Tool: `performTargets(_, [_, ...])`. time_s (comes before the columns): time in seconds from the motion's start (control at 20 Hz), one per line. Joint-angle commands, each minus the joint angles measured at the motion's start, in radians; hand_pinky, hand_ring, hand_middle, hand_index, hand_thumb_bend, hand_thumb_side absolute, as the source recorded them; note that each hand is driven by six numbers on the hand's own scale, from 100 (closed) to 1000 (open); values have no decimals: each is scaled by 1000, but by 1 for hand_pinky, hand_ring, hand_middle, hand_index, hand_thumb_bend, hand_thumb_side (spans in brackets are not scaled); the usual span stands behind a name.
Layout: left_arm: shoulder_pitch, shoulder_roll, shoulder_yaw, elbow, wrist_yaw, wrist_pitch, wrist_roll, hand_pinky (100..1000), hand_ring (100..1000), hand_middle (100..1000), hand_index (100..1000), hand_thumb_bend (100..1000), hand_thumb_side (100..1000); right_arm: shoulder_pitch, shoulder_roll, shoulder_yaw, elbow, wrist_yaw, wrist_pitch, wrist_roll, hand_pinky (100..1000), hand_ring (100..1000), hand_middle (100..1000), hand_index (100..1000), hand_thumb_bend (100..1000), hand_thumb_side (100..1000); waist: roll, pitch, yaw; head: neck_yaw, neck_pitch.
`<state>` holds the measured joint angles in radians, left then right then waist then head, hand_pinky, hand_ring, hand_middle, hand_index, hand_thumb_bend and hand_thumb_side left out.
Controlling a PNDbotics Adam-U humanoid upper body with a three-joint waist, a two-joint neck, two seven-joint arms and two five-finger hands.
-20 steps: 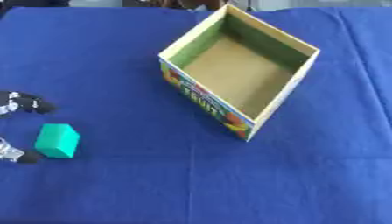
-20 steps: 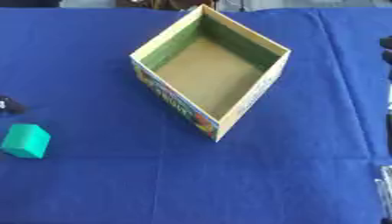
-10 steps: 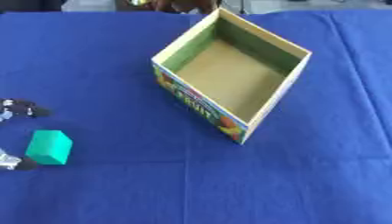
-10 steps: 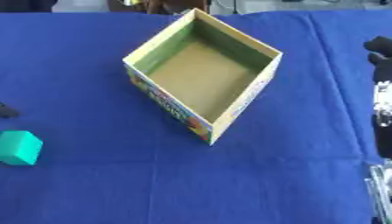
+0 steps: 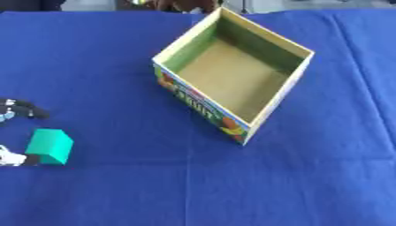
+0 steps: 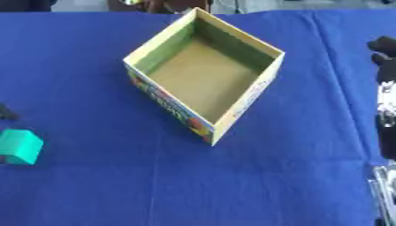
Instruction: Pick up objects on the table and place them in the box.
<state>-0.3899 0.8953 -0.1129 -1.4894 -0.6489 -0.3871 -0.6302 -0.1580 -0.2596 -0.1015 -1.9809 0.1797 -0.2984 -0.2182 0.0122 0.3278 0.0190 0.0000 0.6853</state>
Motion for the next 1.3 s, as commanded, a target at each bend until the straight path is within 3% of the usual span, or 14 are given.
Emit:
performTargets(0.05, [-16,19,-3,-3,-6,7,30,787,782,757,916,613,726,-7,-11,1,-19,1,-2,5,879,894,730,827,100,813,2,-13,-1,5,1])
performTargets(0.35, [-18,14,-17,-3,16,8,41,715,686,637,850,587,717,-8,-11,1,-19,0,0,6,880,895,730,827,100,812,0,-12,-2,6,-4])
performTargets(0.65, [-20,12,-17,-12,32,19,54,570,546,566,740,458,694,-9,-11,3,-19,-1,0,7,881,896,730,828,100,812,0,-11,-3,9,-4])
performTargets(1.0, [-19,11,-8,-37,20,33,98,533,524,544,711,378,699,-6,-8,4,-19,2,3,10,882,897,730,828,100,810,0,-10,-1,8,-11])
performTargets(1.3, [-15,10,-6,-46,-7,50,149,393,442,465,628,212,706,-5,-7,3,-19,3,3,7,882,897,730,828,100,809,0,-10,1,9,-14])
